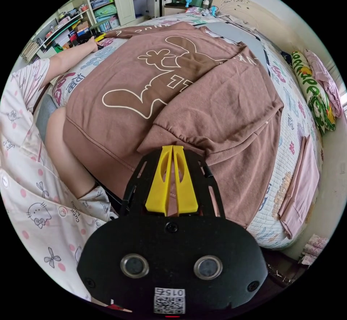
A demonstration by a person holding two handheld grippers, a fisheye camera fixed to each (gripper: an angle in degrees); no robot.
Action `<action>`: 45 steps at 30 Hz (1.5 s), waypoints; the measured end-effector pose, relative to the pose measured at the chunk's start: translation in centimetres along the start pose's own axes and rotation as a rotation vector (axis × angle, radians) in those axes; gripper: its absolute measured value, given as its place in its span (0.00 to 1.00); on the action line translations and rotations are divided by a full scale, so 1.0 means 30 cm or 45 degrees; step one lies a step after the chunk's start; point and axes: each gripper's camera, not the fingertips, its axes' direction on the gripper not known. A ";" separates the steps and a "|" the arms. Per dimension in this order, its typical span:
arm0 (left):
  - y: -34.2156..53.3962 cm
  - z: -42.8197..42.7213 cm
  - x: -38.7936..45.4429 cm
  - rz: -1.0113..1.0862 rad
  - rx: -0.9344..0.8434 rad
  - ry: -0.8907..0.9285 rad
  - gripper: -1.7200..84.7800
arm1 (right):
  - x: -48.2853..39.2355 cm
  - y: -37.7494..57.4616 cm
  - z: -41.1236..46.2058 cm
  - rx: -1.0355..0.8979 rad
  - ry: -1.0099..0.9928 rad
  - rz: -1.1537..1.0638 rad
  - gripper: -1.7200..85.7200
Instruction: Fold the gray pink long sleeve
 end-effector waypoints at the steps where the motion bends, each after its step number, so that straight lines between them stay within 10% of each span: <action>1: 0.026 -0.012 0.087 0.074 0.023 -0.006 0.02 | 0.006 0.004 -0.007 0.016 0.012 -0.009 0.01; 11: 1.180 -0.104 1.605 1.396 -0.447 0.597 0.01 | 0.164 0.040 -0.102 0.215 -0.122 0.112 0.01; 17: 2.117 -0.094 1.887 2.033 -0.928 0.518 0.02 | 0.296 0.178 -0.210 0.369 -0.408 0.410 0.07; 30: 1.888 0.415 1.763 1.312 -1.248 0.646 0.06 | 0.379 0.333 -0.350 0.370 -0.501 0.535 0.07; 45: 1.867 0.741 1.625 1.510 -1.369 0.312 0.02 | 0.084 -0.126 -0.545 0.526 -0.423 0.168 0.09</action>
